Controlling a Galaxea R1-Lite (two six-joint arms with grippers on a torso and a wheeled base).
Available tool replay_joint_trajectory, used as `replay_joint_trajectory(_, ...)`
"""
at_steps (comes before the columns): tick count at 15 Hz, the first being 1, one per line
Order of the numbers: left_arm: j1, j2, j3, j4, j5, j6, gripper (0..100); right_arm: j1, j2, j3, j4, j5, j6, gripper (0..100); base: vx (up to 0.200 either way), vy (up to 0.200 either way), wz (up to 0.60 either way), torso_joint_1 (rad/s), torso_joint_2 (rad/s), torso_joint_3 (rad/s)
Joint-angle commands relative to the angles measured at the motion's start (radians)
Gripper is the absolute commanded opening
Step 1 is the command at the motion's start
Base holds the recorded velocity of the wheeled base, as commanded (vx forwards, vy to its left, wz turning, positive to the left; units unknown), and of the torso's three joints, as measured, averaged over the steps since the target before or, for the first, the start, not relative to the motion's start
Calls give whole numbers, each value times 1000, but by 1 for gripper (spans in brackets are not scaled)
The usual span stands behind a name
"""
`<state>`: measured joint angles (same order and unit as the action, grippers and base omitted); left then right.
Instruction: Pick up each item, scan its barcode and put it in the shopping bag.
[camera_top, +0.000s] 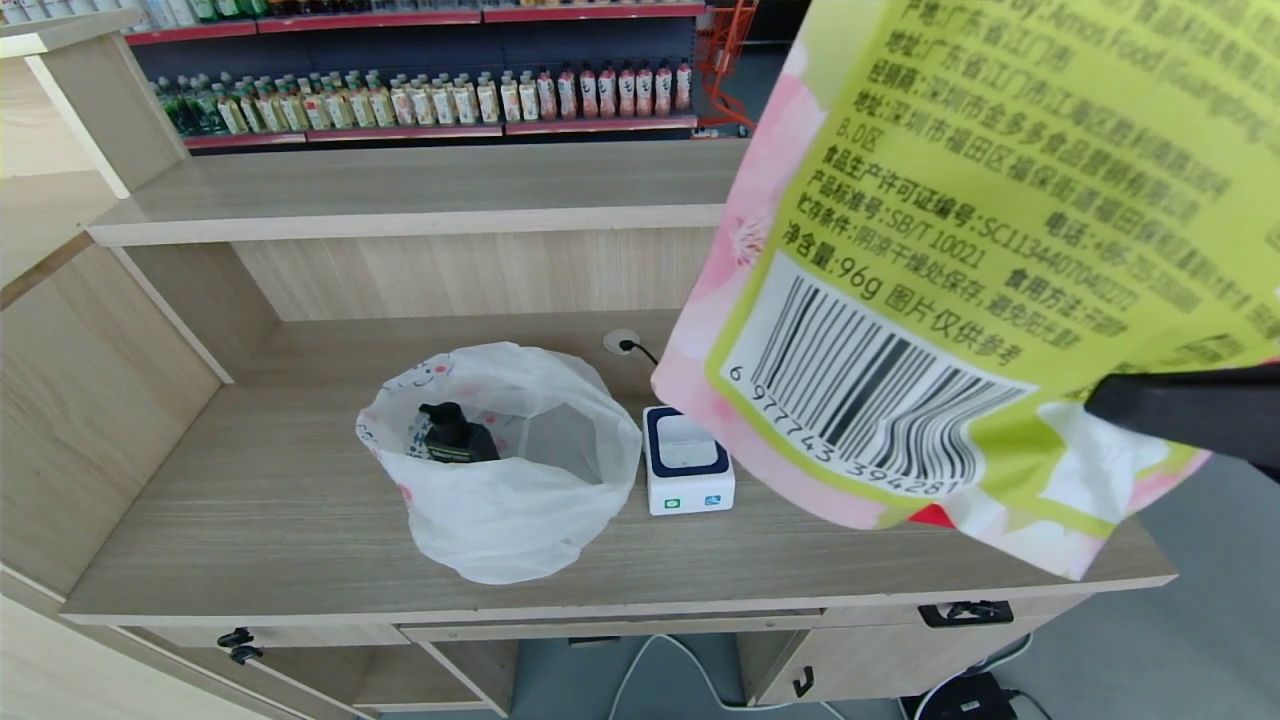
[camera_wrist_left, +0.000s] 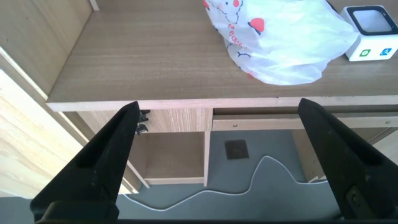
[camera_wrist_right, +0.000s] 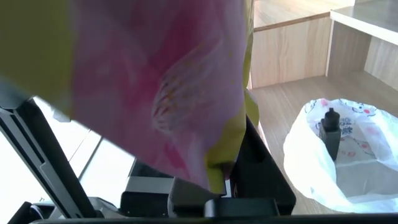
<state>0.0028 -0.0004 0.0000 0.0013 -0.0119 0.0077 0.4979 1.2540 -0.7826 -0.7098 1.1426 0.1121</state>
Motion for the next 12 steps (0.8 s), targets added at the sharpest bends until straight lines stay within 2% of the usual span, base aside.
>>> replay_joint_trajectory(1, 0, 0, 0, 0, 0, 0, 100, 1, -1, 11, 0, 0, -2, 0, 0, 0, 0, 0, 0, 0)
replay_joint_trajectory(6, 0, 0, 0, 0, 0, 0, 100, -9, 2, 8, -7, 0, -5, 0, 0, 0, 0, 0, 0, 0)
replay_joint_trajectory(9, 0, 0, 0, 0, 0, 0, 100, -65, 82, -64, -10, -33, -103, 0, 0, 0, 0, 0, 0, 0)
replay_joint_trajectory(10, 0, 0, 0, 0, 0, 0, 100, -134, 165, -144, -10, -86, -169, 0, 0, 0, 0, 0, 0, 0)
replay_joint_trajectory(11, 0, 0, 0, 0, 0, 0, 100, -165, 194, -175, -11, -104, -178, 0, 0, 0, 0, 0, 0, 0)
replay_joint_trajectory(12, 0, 0, 0, 0, 0, 0, 100, -236, 246, -227, -11, -135, -190, 0, 0, 0, 0, 0, 0, 0)
